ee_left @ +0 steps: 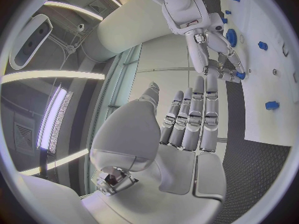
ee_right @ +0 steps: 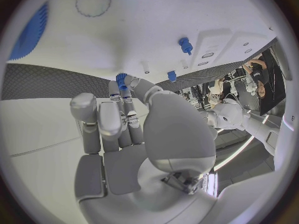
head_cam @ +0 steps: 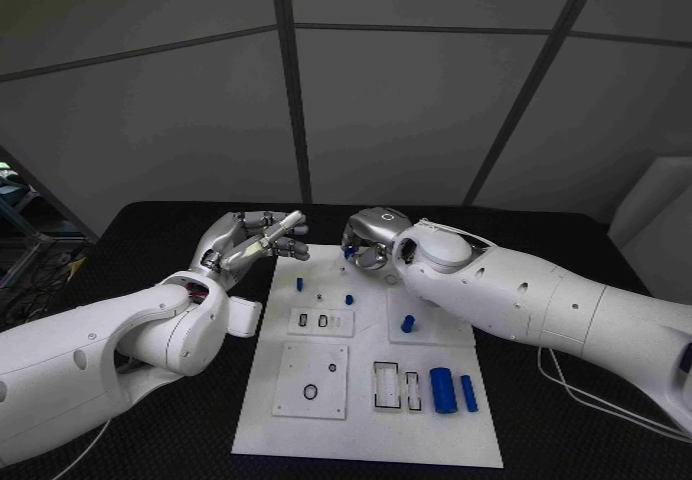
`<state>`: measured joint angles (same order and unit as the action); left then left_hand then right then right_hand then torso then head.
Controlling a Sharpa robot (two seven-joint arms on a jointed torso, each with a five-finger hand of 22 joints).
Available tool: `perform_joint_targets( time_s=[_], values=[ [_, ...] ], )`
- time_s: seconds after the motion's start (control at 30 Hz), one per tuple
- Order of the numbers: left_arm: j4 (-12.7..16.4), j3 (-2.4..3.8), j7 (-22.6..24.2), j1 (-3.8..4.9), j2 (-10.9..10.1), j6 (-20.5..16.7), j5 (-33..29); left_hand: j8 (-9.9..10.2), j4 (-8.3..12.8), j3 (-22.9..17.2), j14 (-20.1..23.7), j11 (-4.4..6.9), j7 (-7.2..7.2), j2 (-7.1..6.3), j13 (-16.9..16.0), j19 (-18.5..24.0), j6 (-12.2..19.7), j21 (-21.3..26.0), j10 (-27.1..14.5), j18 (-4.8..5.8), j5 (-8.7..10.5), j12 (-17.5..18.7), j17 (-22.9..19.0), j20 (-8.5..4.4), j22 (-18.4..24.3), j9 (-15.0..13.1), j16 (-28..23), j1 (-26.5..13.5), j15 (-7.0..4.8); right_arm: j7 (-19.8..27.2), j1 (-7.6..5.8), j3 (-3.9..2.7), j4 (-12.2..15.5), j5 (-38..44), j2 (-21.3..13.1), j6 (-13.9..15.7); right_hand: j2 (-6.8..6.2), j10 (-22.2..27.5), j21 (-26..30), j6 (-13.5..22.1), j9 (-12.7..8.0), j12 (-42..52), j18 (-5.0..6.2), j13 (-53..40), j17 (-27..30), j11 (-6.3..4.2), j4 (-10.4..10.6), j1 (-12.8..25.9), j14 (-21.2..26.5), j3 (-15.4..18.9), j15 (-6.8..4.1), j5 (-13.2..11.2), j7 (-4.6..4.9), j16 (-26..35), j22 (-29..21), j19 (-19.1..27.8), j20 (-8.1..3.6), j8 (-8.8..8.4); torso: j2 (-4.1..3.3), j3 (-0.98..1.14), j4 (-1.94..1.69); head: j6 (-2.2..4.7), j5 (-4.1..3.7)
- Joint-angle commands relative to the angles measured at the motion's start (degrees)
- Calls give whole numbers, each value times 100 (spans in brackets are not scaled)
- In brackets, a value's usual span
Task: Assemble the parts on the task board
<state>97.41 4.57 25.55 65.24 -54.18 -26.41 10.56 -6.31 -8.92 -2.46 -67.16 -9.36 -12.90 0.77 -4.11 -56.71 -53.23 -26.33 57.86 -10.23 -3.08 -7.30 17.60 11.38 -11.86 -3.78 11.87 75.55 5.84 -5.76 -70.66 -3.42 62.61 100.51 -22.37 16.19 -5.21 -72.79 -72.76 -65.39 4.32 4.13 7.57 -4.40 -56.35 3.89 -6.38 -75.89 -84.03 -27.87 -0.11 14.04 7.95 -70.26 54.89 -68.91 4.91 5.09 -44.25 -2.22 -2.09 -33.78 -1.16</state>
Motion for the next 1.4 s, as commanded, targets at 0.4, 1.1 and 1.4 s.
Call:
perform_joint_targets(
  time_s=[0.4, 1.1, 1.4],
  values=[
    [5, 4, -14, 11, -10, 101, 48, 25, -4, 27, 55, -25, -18, 0, 1, -33, 15, -16, -12, -13, -23, 22, 14, 13, -7, 0, -31, -58, 4, -59, -8, 3, -47, 114, 17, -149, -322, 1454, 428, 1234, -67, -47, 75, 83, 629, 310, 158, 202, 186, 190, 226, -159, 52, 309, -807, 739, 252, -160, 2, -4, 6, -4, 9],
    [-10, 2, -58, 11, -93, 150, 47, 32, -2, 29, 66, -28, -20, 2, 1, -31, 20, -15, -19, -12, -23, 30, 21, 16, -6, 1, -49, -59, 8, -178, -2, -4, 1962, -890, -1962, 489, -406, 169, 89, 718, 5, 701, -29, -100, 187, 34, 539, 451, -34, 686, 23, -59, 67, -75, -193, 230, 146, -12, 44, 63, 124, 23, 15],
    [-29, 1, -75, 7, -66, 191, 47, 44, 4, 33, 88, -33, -22, 2, 3, -24, 28, -11, -32, -12, -22, 45, 33, 21, -4, 2, -81, -59, 15, -562, -2, 0, 2113, -1318, -2422, -118, -490, -332, -9, 1173, -37, 1216, -79, -663, 35, -24, 1351, 163, -60, 2194, -62, 21, 83, -159, 9, 24, 73, -106, 37, 60, 106, 46, -67]
  ],
)
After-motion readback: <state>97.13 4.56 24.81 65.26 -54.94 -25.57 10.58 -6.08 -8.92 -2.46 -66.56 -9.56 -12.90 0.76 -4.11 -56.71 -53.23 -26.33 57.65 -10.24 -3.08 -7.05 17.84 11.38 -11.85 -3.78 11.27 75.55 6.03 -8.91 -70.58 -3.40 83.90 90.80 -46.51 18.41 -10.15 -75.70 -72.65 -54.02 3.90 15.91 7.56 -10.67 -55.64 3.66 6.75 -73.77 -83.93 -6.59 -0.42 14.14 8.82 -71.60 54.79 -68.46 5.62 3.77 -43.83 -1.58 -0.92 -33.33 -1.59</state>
